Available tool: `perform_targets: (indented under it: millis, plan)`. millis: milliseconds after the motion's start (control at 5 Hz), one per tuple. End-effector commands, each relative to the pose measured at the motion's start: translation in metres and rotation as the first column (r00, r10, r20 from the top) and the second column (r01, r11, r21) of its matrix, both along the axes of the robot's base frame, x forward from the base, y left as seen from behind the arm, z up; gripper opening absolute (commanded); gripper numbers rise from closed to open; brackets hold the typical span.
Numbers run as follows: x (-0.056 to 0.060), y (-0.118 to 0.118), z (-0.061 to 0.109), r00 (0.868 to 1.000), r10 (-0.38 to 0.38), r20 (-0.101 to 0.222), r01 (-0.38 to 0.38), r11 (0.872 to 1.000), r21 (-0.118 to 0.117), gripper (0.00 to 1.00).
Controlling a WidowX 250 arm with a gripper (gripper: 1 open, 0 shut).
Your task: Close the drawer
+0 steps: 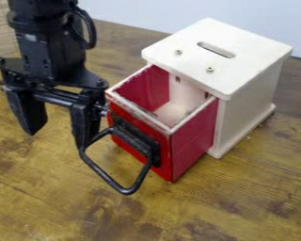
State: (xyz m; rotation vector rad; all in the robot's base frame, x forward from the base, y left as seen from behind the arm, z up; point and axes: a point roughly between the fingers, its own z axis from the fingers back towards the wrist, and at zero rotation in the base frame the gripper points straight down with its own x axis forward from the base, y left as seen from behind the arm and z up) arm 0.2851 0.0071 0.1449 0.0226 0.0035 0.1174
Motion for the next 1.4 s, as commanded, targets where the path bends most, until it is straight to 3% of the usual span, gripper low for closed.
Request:
perform_targets:
  millis: [0, 200, 400, 1000, 1200]
  plan:
    - [0.009, -0.006, 0.009, 0.998, -0.031, 0.050, 0.030, 0.999, 0.024, 1.00]
    - [0.010, -0.007, 0.004, 0.999, -0.033, 0.039, 0.031, 0.999, 0.035, 1.00]
    - [0.009, -0.010, 0.004, 0.998, -0.043, 0.045, 0.042, 0.999, 0.029, 1.00]
    - [0.000, -0.006, 0.023, 0.989, -0.052, 0.140, 0.056, 0.998, -0.026, 1.00]
    - [0.002, 0.001, 0.021, 0.990, -0.019, 0.137, 0.022, 1.000, -0.020, 1.00]
